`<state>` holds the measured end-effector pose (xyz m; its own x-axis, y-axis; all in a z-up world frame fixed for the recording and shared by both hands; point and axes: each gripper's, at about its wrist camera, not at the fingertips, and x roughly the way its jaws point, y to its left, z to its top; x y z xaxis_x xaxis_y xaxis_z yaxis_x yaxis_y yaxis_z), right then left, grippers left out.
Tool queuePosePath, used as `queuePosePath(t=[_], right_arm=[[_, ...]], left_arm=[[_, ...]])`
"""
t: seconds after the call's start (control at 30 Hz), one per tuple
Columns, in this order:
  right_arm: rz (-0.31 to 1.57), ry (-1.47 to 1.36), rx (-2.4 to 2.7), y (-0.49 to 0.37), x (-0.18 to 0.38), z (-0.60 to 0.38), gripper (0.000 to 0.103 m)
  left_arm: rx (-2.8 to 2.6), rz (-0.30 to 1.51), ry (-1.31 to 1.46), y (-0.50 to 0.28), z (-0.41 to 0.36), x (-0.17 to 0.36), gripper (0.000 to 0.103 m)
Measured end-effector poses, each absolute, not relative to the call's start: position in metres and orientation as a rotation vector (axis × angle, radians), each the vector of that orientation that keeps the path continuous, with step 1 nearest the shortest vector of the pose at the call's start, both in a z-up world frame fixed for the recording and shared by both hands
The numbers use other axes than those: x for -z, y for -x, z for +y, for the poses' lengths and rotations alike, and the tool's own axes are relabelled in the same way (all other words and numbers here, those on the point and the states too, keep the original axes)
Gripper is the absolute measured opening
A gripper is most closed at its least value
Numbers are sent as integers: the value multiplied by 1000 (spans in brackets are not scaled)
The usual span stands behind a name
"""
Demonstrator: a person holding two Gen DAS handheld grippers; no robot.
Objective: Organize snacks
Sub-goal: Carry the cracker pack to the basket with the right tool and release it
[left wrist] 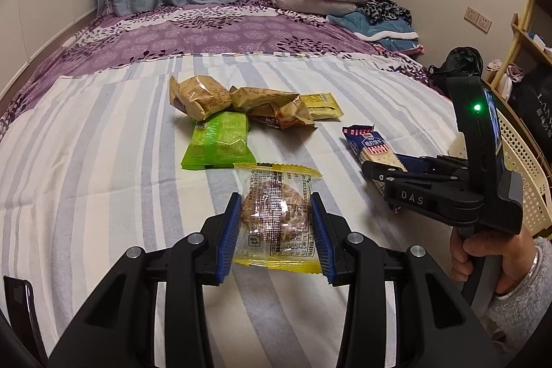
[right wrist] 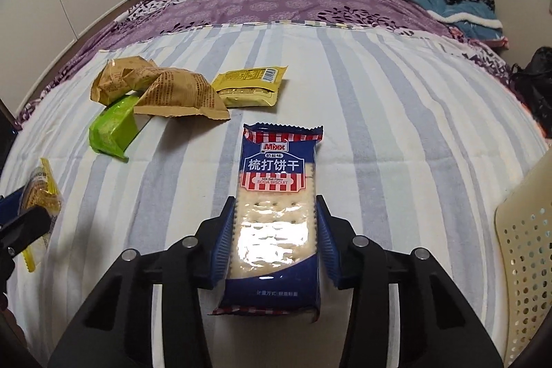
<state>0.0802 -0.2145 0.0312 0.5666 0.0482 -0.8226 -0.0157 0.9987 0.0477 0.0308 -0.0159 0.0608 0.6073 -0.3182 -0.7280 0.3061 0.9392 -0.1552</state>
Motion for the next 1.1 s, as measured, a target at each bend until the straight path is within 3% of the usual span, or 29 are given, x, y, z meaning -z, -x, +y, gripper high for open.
queuePosePath(t=[1.1], right_arm=[[650, -172, -38, 32, -146, -293, 44]], left_arm=[[452, 713, -76, 14, -72, -126, 40]])
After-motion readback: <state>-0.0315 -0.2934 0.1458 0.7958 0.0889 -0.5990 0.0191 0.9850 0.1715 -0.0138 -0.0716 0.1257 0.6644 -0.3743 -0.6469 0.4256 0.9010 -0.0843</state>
